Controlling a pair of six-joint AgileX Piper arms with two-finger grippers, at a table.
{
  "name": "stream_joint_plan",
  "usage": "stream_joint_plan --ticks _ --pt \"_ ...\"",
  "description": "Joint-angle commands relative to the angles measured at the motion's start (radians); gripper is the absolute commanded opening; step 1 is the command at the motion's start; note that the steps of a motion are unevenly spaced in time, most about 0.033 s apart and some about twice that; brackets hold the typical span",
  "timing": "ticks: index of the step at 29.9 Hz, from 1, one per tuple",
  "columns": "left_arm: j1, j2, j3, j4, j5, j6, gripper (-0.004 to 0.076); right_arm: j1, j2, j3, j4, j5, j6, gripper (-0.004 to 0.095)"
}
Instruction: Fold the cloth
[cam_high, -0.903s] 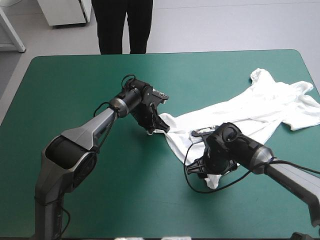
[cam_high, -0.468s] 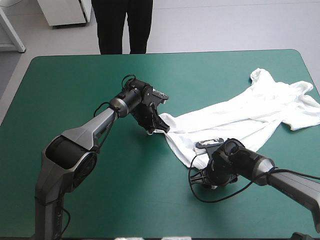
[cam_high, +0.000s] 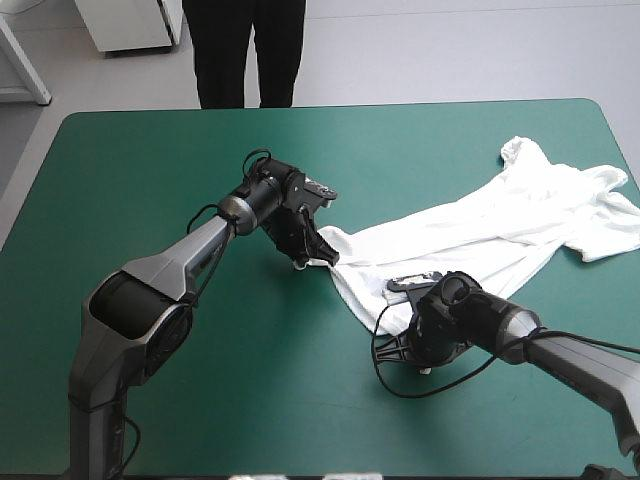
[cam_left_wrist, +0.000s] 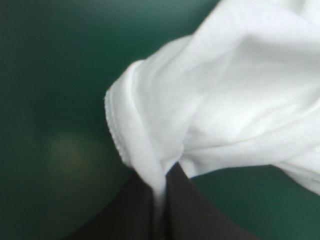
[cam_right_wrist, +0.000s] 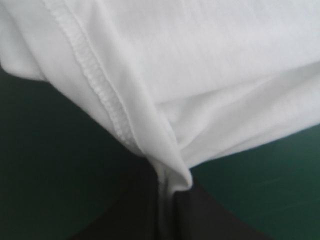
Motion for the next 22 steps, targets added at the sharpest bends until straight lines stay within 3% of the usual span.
stream_joint_plan --ticks 1,11,17,22 --pt "0.011 -0.1 -0.005 -0.004 0.058 -0.007 -0.001 0.001 -0.063 -0.049 -0.072 0.086 0.011 -0.0017" --pt "0.125 -0.466 -0.005 -0.022 0.067 -0.017 -0.001 0.001 -0.294 -0.418 -0.265 0.366 -0.007 -0.0017" --pt "0.182 -0.667 -0.058 -0.126 0.041 -0.017 -0.001 0.001 -0.319 -0.667 -0.309 0.365 -0.043 -0.0017" --pt "0.19 -0.751 -0.228 -0.137 0.045 -0.031 -0.001 0.001 -0.319 -0.901 -0.323 0.365 -0.092 -0.0017"
